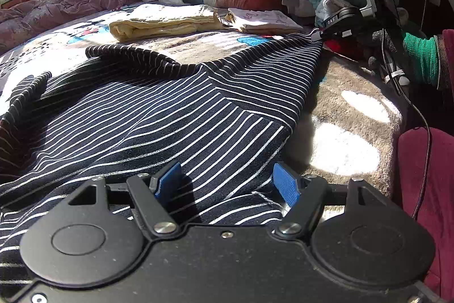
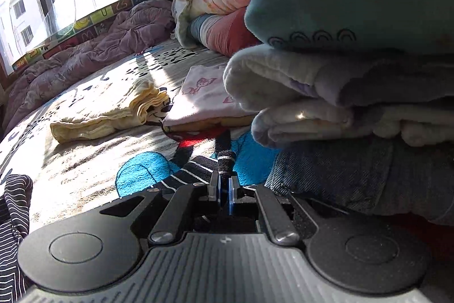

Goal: Fold clothes

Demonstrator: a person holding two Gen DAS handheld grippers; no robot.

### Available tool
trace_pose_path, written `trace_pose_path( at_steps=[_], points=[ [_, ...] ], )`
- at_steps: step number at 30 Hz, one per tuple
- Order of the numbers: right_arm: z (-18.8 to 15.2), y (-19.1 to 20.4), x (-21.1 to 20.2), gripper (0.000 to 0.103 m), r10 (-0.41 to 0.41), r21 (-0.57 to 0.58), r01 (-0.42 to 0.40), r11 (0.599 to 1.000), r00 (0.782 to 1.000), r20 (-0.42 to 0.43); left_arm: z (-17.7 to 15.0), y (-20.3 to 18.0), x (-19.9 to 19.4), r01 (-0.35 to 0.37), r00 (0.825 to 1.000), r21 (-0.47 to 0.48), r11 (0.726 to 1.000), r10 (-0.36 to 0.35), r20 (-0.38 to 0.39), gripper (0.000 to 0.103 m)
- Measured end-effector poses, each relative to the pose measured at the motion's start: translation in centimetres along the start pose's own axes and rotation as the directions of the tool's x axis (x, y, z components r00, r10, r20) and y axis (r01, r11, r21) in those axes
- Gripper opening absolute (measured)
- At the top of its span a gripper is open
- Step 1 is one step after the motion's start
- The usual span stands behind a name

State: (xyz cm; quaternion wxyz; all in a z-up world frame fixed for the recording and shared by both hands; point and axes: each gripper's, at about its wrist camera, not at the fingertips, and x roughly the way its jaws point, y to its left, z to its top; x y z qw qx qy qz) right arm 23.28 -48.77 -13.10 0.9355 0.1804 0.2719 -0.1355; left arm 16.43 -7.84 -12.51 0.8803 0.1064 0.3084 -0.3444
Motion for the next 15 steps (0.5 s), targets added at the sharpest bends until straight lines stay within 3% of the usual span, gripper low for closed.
trace_pose_path(
  at_steps=[6,11,13,15],
  points=[
    [-0.5,0.5,0.8,0.004,-0.05,-0.023,0.05,0.999,0.999,-0.02,-0.1,-0.2,0.5,0.004,1.0,0.021,1.0,-0.004,-0.012,0.073],
    [-0.8,1.2,0.5,0.022,-0.107,-0.045,0.106,0.993,0.993,-0.041,-0.1,-0.5,0.3,-0.005,1.0,0.033,0.999,0.006,-0.017,0.073],
    [-0.8,1.6,0.0,0.034,-0.125,-0.059,0.123,0.991,0.992,-0.034,-0.3,-0.9,0.1,-0.01,1.0,0.045,0.999,0.011,-0.017,0.073],
    [-0.8,2.2,-1.0,0.036,-0.125,-0.087,0.123,0.989,0.992,-0.017,-0.6,-1.2,-0.2,-0.015,1.0,0.057,0.998,0.016,-0.016,0.073]
  ],
)
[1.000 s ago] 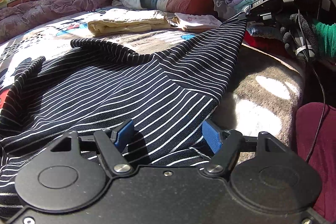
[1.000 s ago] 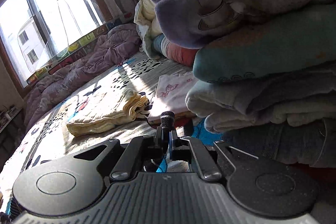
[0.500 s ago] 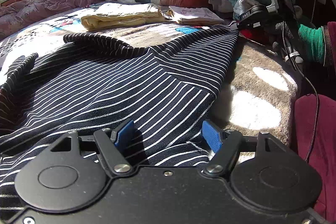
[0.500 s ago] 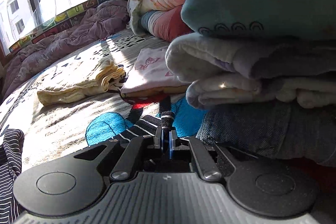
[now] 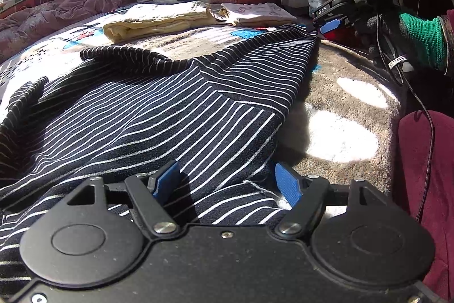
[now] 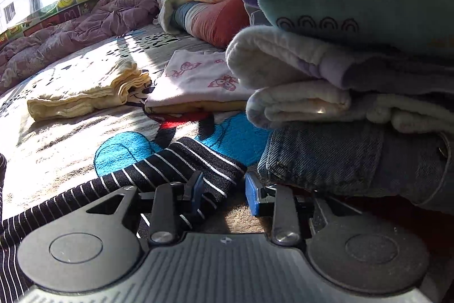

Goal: Fold clothes

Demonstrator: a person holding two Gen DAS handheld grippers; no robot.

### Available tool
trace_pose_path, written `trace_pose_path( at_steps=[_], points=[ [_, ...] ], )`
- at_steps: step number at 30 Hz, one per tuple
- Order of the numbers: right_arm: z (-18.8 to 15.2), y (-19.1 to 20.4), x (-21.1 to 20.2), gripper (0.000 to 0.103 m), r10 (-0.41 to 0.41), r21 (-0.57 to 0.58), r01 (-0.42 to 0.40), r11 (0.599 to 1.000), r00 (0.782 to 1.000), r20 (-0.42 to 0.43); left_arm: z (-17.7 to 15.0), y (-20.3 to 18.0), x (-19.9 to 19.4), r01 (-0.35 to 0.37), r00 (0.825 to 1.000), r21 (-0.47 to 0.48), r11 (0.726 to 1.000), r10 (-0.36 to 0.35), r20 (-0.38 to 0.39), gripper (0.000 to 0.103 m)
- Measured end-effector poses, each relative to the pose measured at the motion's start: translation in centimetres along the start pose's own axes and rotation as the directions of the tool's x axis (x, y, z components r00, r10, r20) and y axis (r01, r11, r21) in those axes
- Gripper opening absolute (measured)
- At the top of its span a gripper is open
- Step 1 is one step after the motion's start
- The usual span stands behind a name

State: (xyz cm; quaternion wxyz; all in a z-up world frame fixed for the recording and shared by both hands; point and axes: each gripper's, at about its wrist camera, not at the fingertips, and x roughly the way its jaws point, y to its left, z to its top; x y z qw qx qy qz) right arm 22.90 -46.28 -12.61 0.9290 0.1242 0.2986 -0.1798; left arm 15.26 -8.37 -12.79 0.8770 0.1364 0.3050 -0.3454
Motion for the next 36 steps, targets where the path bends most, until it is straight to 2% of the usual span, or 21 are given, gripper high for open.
trace_pose_path(
  at_steps=[2,7,12,15,18,21,26,29,33,36],
  points=[
    [0.1,0.6,-0.9,0.036,-0.001,-0.033,0.001,0.999,1.0,0.012,-0.2,-0.2,-0.3,-0.006,1.0,0.008,1.0,0.006,0.0,0.073],
    [0.2,2.4,-2.6,0.037,0.06,-0.104,-0.056,0.993,0.998,0.034,-0.6,-0.5,-1.6,-0.021,1.0,-0.003,1.0,0.021,0.012,0.073],
    [1.8,3.2,-1.8,0.037,0.111,-0.12,-0.107,0.987,0.993,0.028,-1.2,-1.0,-2.3,-0.023,1.0,-0.011,1.0,0.023,0.016,0.073],
    [2.8,3.5,-0.1,0.036,0.133,-0.112,-0.135,0.984,0.991,-0.032,-1.9,-1.3,-2.4,-0.023,1.0,0.016,1.0,0.023,0.018,0.073],
    [2.9,4.2,2.2,0.027,0.136,-0.124,-0.152,0.981,0.982,-0.129,-2.1,-0.9,-2.4,-0.007,1.0,0.017,1.0,0.007,0.024,0.073],
    [2.6,4.7,4.1,0.024,0.144,-0.134,-0.165,0.977,0.978,-0.154,-2.2,-0.5,-2.5,0.01,1.0,0.013,1.0,-0.011,0.027,0.074],
    [3.4,4.8,6.2,0.021,0.146,-0.096,-0.159,0.983,0.98,-0.135,-2.4,-0.1,-2.6,0.033,0.999,0.022,0.999,-0.034,0.03,0.074],
    [3.7,5.5,6.7,0.021,0.121,-0.13,-0.138,0.982,0.984,-0.134,-2.3,0.0,-2.6,0.045,0.999,0.028,0.999,-0.046,0.029,0.074],
    [3.8,5.7,4.7,0.023,0.126,-0.094,-0.132,0.987,0.99,-0.068,-2.3,0.2,-2.9,0.054,0.998,0.027,0.998,-0.055,0.03,0.074],
    [3.4,6.0,1.8,0.026,0.173,-0.029,-0.173,0.985,0.985,-0.002,-2.3,0.2,-3.7,0.058,0.998,0.025,0.998,-0.059,0.039,0.074]
  ],
)
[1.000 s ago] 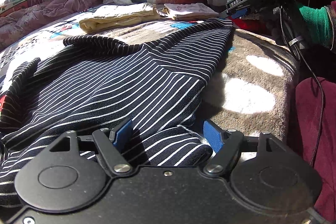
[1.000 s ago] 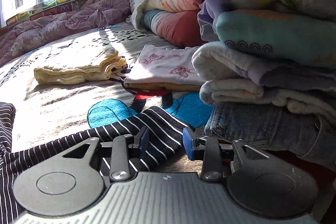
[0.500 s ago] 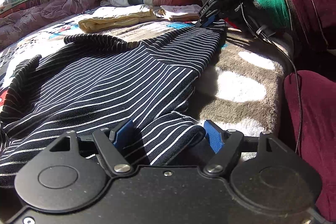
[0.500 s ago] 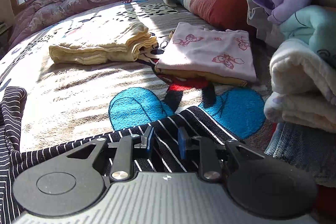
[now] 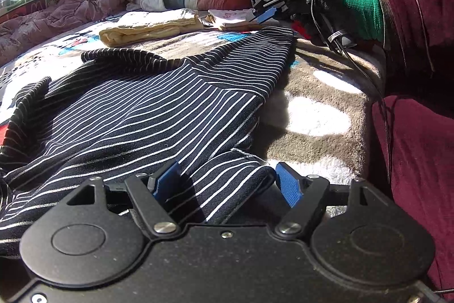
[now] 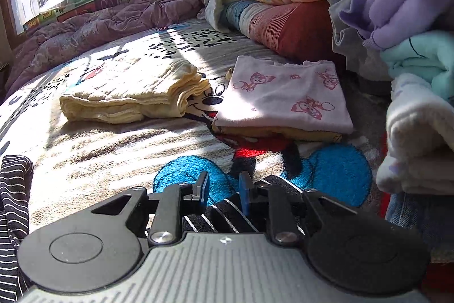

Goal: Fold clothes

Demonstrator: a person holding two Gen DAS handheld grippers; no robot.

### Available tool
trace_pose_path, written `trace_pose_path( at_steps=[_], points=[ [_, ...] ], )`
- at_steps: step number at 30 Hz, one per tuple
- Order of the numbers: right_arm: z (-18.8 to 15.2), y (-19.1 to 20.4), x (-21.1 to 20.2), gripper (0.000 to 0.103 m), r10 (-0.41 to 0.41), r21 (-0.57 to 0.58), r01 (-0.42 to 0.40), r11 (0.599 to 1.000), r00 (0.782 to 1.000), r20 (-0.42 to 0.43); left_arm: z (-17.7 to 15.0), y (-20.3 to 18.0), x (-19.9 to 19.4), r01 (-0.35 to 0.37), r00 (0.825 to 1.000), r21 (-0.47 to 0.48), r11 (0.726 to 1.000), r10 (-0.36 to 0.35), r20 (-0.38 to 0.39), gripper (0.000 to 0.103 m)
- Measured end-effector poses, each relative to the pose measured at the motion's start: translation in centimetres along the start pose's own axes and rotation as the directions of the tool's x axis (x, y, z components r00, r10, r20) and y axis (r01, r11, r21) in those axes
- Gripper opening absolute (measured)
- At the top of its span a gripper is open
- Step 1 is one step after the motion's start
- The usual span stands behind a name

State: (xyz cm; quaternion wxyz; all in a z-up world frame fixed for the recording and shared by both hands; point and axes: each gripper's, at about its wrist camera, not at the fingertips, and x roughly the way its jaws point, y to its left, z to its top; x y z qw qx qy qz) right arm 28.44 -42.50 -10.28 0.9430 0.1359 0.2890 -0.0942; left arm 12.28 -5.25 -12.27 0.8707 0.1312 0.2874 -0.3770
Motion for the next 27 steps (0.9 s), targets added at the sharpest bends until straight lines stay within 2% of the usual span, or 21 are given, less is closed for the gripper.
trace_pose_path(
  at_steps=[3,5,8,11,13,14,16,18,19,21,22,23,24,26,27],
  points=[
    [-1.1,1.7,-3.2,0.026,0.1,0.024,-0.101,0.995,0.994,0.033,0.1,0.3,-1.4,-0.004,1.0,-0.024,1.0,0.004,0.017,0.074],
    [-2.3,3.4,-5.6,0.026,0.181,0.037,-0.183,0.982,0.983,0.038,0.1,0.6,-2.6,-0.019,0.999,-0.053,0.998,0.02,0.036,0.074],
    [-4.8,5.8,-8.6,0.026,0.298,0.054,-0.299,0.953,0.954,0.019,0.0,1.3,-4.8,-0.053,0.996,-0.115,0.992,0.062,0.071,0.074],
    [-7.7,8.6,-11.1,0.027,0.403,0.056,-0.401,0.914,0.915,-0.023,-0.7,2.1,-6.9,-0.078,0.991,-0.189,0.979,0.096,0.089,0.074],
    [-9.5,10.6,-12.5,0.028,0.451,0.016,-0.451,0.892,0.891,-0.051,-1.4,3.1,-8.3,-0.1,0.987,-0.249,0.963,0.128,0.098,0.074],
    [-10.5,12.0,-13.5,0.028,0.47,-0.046,-0.473,0.88,0.88,-0.065,-1.7,3.8,-9.1,-0.11,0.984,-0.287,0.952,0.145,0.104,0.074],
    [-12.7,14.9,-15.4,0.028,0.504,-0.182,-0.514,0.839,0.858,-0.098,-2.6,5.6,-10.8,-0.105,0.978,-0.404,0.909,0.169,0.125,0.074],
    [-15.0,18.0,-17.5,0.035,0.535,-0.354,-0.545,0.76,0.834,-0.136,-3.6,7.3,-12.3,-0.083,0.973,-0.52,0.85,0.182,0.142,0.074],
    [-16.1,19.3,-18.4,0.04,0.541,-0.448,-0.548,0.706,0.826,-0.157,-4.1,8.2,-12.9,-0.065,0.972,-0.578,0.814,0.183,0.149,0.074],
    [-18.3,21.8,-20.2,0.042,0.543,-0.623,-0.536,0.57,0.815,-0.204,-5.5,9.7,-13.3,0.001,0.977,-0.702,0.712,0.148,0.152,0.074],
    [-19.3,22.7,-20.9,0.043,0.529,-0.694,-0.512,0.507,0.82,-0.219,-6.2,10.0,-13.0,0.032,0.981,-0.746,0.665,0.122,0.151,0.074],
    [-20.4,23.5,-21.4,0.043,0.502,-0.768,-0.465,0.44,0.837,-0.219,-6.8,10.2,-12.7,0.06,0.984,-0.785,0.617,0.097,0.152,0.073],
    [-21.0,23.8,-21.6,0.043,0.479,-0.81,-0.428,0.4,0.851,-0.213,-7.0,10.1,-12.2,0.066,0.986,-0.798,0.599,0.085,0.145,0.073],
    [-22.1,24.1,-21.7,0.043,0.436,-0.874,-0.358,0.328,0.878,-0.197,-7.0,9.3,-10.8,0.051,0.99,-0.803,0.594,0.075,0.119,0.072],
    [-22.3,24.0,-21.6,0.043,0.42,-0.887,-0.342,0.311,0.886,-0.194,-6.9,8.9,-10.2,0.037,0.99,-0.792,0.609,0.084,0.11,0.071]
  ],
)
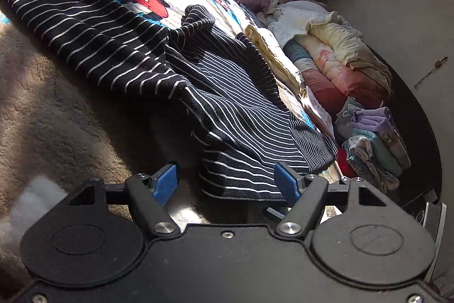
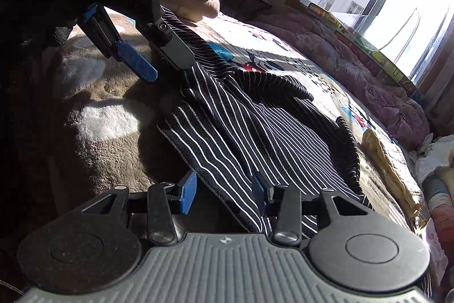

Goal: Fold clothes

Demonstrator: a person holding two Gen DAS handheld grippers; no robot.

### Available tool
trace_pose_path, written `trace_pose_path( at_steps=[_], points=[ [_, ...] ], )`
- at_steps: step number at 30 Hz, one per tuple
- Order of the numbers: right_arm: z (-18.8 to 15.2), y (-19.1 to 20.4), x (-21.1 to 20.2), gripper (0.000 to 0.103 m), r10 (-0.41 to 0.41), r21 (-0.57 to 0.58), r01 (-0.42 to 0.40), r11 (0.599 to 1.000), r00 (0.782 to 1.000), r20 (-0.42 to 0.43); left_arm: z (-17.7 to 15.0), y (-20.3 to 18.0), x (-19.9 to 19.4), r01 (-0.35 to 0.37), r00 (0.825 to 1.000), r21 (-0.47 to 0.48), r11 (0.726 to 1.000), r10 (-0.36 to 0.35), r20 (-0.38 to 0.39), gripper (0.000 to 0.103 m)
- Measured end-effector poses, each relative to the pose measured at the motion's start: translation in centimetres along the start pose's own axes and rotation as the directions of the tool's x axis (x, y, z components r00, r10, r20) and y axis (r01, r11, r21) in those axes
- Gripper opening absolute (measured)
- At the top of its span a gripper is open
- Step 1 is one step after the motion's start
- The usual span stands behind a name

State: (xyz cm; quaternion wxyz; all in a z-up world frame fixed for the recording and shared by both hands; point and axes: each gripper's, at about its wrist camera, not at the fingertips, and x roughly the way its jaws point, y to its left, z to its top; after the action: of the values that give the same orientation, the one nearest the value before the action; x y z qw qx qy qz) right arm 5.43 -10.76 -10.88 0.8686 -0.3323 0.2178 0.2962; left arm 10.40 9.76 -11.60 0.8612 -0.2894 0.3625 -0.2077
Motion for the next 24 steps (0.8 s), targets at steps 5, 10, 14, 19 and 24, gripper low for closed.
trace_pose_path(
  at_steps=[5,10,14,19,24],
  points=[
    [-1.6,-0.3,0.6,0.036,-0.093,-0.01,0.092,0.996,0.995,-0.036,-1.2,-1.5,2.5,-0.059,0.998,0.125,0.99,0.055,0.032,0.054],
    [-2.8,-0.9,0.8,0.016,-0.101,0.026,0.102,0.994,0.994,-0.038,-1.2,-0.7,3.6,-0.034,0.999,0.06,0.998,0.032,0.034,0.019],
    [-3.1,-1.7,-0.8,0.013,-0.092,0.063,0.093,0.994,0.996,-0.016,-1.3,-0.8,2.4,0.044,0.999,-0.068,0.997,-0.044,0.007,0.016],
    [-3.3,-2.1,-2.8,0.013,-0.071,0.042,0.072,0.997,0.997,-0.018,-2.2,-0.2,1.8,0.05,0.998,-0.184,0.982,-0.058,-0.036,0.016],
    [-4.3,-0.7,-1.4,0.014,-0.024,-0.008,0.023,1.0,0.997,-0.078,-2.6,0.4,2.5,-0.015,0.996,-0.181,0.983,-0.002,-0.091,0.018]
  ],
)
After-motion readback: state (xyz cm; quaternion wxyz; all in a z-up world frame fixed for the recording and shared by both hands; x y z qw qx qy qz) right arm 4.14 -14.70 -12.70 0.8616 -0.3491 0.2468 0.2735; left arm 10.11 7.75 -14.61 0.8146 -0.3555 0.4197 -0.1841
